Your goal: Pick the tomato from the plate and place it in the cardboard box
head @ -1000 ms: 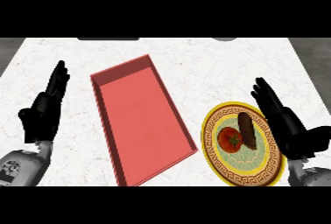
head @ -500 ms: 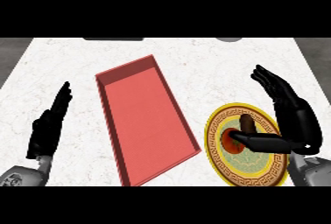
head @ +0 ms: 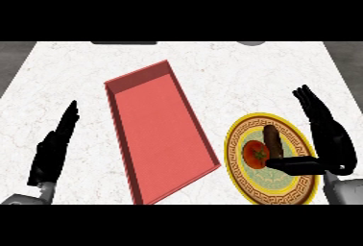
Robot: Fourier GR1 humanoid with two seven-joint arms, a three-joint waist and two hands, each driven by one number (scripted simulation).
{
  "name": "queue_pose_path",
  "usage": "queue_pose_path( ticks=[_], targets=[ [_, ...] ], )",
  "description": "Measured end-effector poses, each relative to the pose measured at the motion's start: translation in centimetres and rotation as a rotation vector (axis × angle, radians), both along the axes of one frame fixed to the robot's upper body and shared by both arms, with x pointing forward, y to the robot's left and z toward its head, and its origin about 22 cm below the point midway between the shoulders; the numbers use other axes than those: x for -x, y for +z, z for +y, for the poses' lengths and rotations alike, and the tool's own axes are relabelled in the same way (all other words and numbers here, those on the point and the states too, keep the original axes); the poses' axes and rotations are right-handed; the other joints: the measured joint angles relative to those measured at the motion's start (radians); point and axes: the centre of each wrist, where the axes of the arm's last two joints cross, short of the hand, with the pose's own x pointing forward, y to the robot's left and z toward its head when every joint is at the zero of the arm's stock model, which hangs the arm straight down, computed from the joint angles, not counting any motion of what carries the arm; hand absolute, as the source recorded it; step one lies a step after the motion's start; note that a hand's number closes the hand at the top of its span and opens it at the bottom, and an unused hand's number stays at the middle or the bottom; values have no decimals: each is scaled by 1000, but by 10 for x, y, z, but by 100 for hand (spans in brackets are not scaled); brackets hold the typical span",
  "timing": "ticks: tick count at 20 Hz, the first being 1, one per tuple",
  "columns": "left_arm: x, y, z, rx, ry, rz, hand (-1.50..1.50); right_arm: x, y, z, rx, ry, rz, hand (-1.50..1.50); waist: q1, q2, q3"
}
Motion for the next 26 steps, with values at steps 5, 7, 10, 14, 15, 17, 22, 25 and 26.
queue_pose_path(
  ticks=[5, 7, 10, 14, 15, 17, 22, 25, 26],
  targets=[
    [2, -2, 3, -4, 9, 0, 0, 0, 27, -41, 340, -9, 9, -150, -5, -3, -2],
    [2, -2, 3, -3, 11, 8, 0, 2, 37, -53, 483, 9, 42, -150, -7, -4, -2],
    [6, -5, 4, 0, 11, 12, 0, 8, 49, -55, 685, 43, 111, -150, -8, -5, -3],
    [5, -2, 5, -4, 11, 6, 0, 17, 59, -38, 864, 90, 190, -150, -10, -6, -3],
    [8, -3, 3, -4, 7, 8, 0, 20, 54, -32, 894, 99, 208, -150, -8, -5, -3],
    [9, 0, 3, -7, 8, 5, 0, 26, 52, -21, 938, 107, 240, -150, -8, -5, -2],
    [3, -2, -1, -3, 11, 14, 0, 34, 37, 0, 994, 83, 293, -150, -8, -3, -1],
    [4, -5, 1, -3, 7, 10, 0, 37, 27, 12, 1008, 53, 309, -150, -7, -2, -1],
    [4, -5, 1, 1, 10, 12, 0, 38, 29, 15, 1015, 44, 316, -150, -7, -2, -1]
  ],
)
